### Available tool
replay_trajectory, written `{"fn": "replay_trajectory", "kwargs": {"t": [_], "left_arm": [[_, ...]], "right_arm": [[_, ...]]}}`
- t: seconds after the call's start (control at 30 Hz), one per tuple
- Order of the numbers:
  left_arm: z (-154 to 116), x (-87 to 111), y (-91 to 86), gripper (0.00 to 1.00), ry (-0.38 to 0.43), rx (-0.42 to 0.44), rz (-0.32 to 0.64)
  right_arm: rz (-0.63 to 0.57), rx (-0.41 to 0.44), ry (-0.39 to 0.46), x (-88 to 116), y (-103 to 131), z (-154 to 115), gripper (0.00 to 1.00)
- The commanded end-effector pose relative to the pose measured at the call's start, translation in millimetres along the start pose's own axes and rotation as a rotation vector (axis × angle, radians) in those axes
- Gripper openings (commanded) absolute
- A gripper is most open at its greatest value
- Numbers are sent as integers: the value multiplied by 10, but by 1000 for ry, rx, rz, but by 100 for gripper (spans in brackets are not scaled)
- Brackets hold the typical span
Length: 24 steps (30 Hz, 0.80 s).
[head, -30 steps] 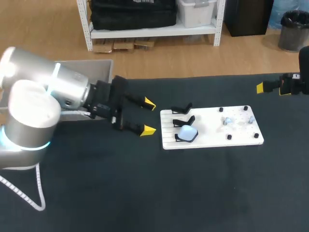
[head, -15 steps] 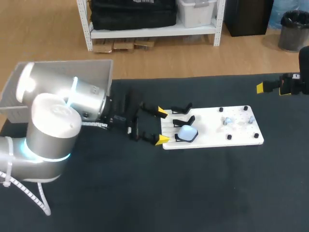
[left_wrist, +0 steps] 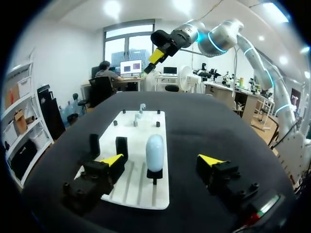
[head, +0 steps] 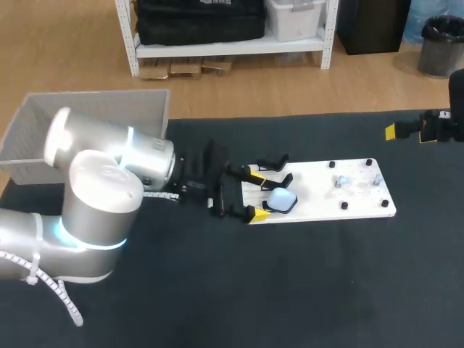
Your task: Pick up each earbud case from the left stands, insert the matching earbuds, close the lid, and place the case in the box.
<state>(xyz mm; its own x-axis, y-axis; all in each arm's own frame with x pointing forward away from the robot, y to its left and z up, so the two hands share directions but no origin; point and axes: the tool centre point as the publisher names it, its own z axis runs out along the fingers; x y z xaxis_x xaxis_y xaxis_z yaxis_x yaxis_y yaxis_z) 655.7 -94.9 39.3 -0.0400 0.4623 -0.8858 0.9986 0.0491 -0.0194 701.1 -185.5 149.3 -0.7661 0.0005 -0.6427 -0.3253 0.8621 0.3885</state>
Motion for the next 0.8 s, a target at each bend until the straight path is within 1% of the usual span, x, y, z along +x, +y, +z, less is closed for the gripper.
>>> {"fn": "replay_trajectory", "kwargs": {"t": [0.03,0.1,0.17,0.3,0.47,0.63,0.73,0.8], "left_arm": [[94,21,56,61,-6,-8,-7],[105,23,71,62,-7,-11,-9],[116,33,87,59,-7,-15,-16],[131,48,97,60,-6,-10,-26],[158,61,88,51,-7,5,-38],[192,73,92,47,-10,14,-50],[206,73,114,47,-13,14,-57],[215,67,123,44,-16,15,-56]], "right_arm": [[0,0,1,0,-4,-5,100],[0,0,1,0,-4,-5,100],[0,0,1,0,-4,-5,100],[0,0,1,0,-4,-5,100],[0,0,1,0,-4,-5,100],[0,0,1,0,-4,-5,100],[0,0,1,0,-4,-5,100],[0,0,1,0,-4,-5,100]]}}
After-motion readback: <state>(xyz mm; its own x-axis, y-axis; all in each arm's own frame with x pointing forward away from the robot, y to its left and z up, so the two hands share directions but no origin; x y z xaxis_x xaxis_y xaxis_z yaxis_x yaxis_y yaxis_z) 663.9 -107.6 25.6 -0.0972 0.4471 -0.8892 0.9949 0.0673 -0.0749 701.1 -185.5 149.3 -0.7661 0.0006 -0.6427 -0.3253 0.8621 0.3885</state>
